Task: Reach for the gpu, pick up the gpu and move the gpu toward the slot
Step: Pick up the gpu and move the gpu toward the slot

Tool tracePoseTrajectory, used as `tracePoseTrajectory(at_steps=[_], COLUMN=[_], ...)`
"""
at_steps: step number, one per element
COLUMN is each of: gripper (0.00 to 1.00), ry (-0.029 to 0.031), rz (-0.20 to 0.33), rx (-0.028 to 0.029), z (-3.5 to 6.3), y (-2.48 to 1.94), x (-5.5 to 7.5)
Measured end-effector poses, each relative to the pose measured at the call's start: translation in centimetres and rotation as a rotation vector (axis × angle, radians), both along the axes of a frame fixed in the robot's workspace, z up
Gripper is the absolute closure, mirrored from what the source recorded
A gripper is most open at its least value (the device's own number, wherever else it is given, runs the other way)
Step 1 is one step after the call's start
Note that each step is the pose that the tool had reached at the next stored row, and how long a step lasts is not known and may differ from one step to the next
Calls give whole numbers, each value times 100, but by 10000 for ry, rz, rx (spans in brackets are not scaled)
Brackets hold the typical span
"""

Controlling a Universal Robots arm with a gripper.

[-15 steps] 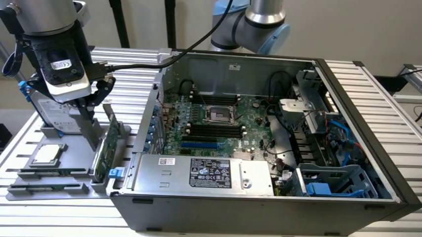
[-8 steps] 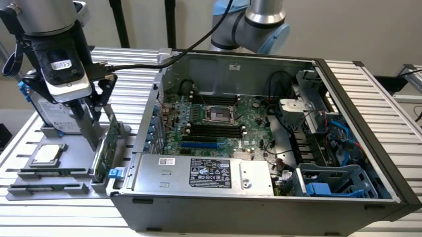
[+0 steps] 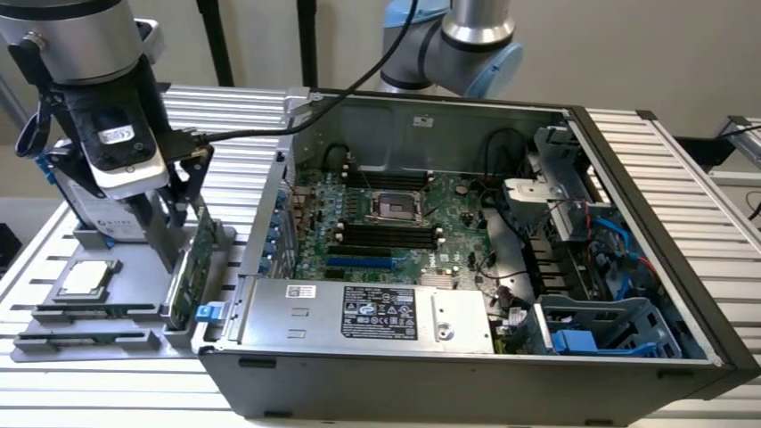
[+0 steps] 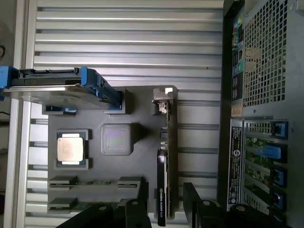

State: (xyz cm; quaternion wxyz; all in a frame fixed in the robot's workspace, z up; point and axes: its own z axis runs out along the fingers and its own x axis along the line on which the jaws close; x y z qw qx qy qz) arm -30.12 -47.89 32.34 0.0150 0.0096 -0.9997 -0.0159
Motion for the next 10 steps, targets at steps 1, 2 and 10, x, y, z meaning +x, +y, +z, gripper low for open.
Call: tracePoseTrajectory(at_steps=[1,2,10], gripper=[58,58,58], ry=[-9,-18,-141], rz=[2,5,21], rx=[0,0,0], z=[-18,-36,-175], y=[0,0,0], x=[-6,-13,-61])
